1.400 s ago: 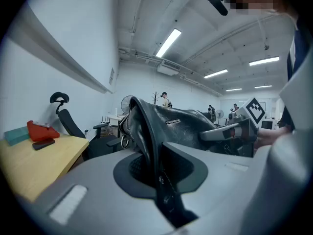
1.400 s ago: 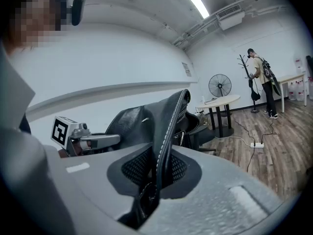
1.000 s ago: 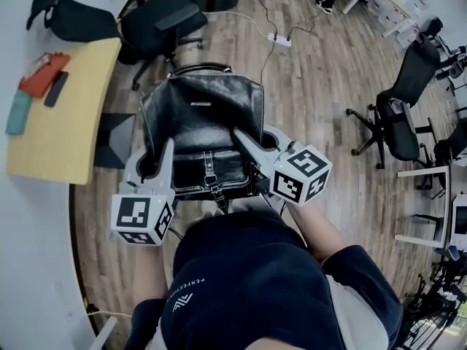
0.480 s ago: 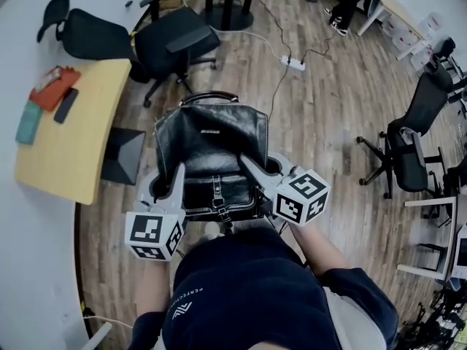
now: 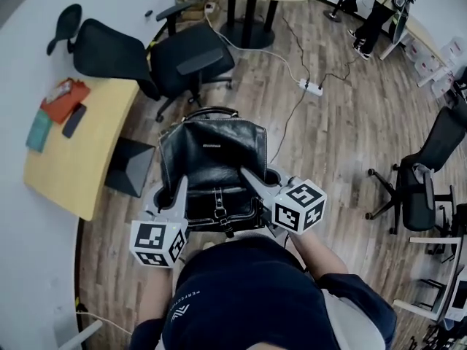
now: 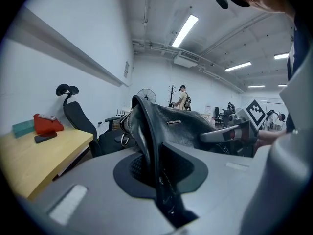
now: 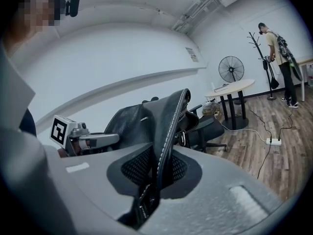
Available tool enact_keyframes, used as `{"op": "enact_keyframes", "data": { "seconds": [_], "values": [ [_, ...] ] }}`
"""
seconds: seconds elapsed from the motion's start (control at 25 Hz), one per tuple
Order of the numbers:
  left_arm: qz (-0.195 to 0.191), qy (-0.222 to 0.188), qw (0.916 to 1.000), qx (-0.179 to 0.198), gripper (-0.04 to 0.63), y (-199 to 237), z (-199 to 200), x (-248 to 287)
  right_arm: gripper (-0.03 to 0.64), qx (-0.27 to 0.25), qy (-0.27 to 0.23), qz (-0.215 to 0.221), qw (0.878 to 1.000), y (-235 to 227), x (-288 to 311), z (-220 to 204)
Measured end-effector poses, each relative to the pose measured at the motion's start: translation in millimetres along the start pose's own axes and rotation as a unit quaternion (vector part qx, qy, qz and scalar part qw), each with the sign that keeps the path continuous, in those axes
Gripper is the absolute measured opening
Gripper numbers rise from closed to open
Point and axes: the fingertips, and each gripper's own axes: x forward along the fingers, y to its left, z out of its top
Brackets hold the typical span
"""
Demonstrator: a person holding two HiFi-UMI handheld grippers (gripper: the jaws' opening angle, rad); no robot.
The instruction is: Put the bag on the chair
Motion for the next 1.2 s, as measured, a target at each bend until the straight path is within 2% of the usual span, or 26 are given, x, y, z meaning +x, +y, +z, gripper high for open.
{"op": "enact_keyframes", "data": {
  "seconds": [0.32, 0.68, 0.96, 1.2],
  "values": [
    [0.034, -0.009, 0.9993, -0.012, 0.058, -19, 15, 47, 0.038, -0.008, 0.007, 0.021, 1.000, -52, -3, 23],
    [0.039, -0.012, 0.9991, -0.004, 0.057, -11, 36, 86, 0.040, -0.011, -0.004, 0.020, 1.000, -87, 15, 48],
    [0.013, -0.016, 0.9998, -0.002, 0.057, 28, 53, 131, 0.040, -0.010, -0.010, -0.008, 1.000, -111, 56, 72],
    [-0.016, -0.017, 0.9997, 0.001, 0.057, 87, 79, 174, 0.040, -0.007, -0.018, -0.035, 0.999, -128, 116, 107]
  ]
}}
